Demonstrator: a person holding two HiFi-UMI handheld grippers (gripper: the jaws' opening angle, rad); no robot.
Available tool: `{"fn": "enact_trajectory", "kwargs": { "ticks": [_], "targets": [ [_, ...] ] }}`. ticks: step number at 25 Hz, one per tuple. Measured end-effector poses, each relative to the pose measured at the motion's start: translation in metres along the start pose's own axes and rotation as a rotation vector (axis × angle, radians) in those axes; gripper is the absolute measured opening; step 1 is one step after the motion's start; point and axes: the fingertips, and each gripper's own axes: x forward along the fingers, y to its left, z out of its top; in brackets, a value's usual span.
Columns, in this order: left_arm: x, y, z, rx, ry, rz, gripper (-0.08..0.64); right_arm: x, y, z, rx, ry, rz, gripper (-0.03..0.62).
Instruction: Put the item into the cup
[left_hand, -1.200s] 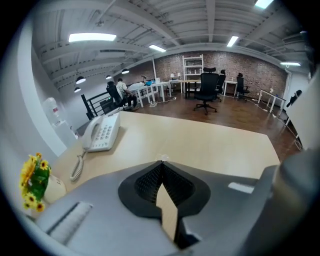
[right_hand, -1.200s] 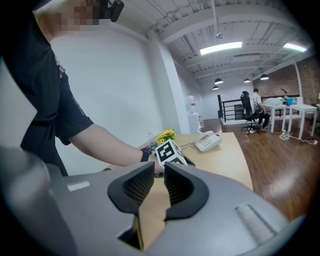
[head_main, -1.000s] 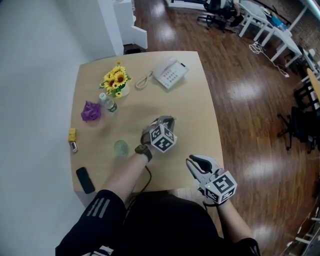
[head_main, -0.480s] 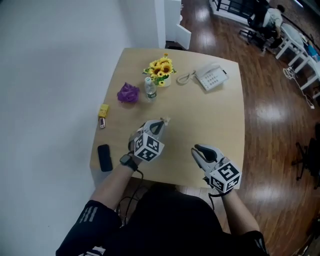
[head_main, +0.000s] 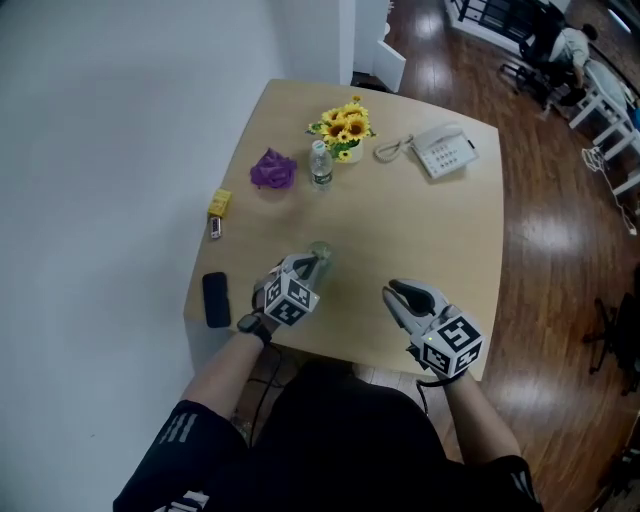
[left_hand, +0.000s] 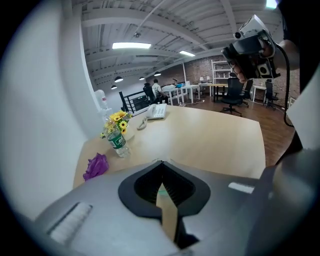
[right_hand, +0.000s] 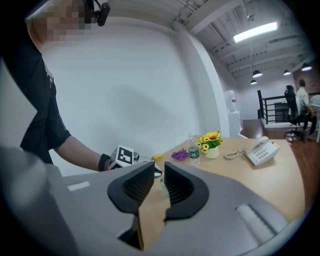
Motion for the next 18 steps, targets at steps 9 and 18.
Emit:
{"fn": "enact_trajectory", "kwargs": {
  "ticks": [9,18],
  "targets": [
    [0.006,-0.004,-0.01,-0.02,0.027,-0.017,0.092,-0.015,0.003,-0.005,0.0,-0.003,-0.023,0.072],
    [-0.014,0.0,-0.005,-0.027,-0.011,0.03,0.124,-0.039,0.014,-0.016,0.015,-0.013,-0.063,0.072]
  ]
}}
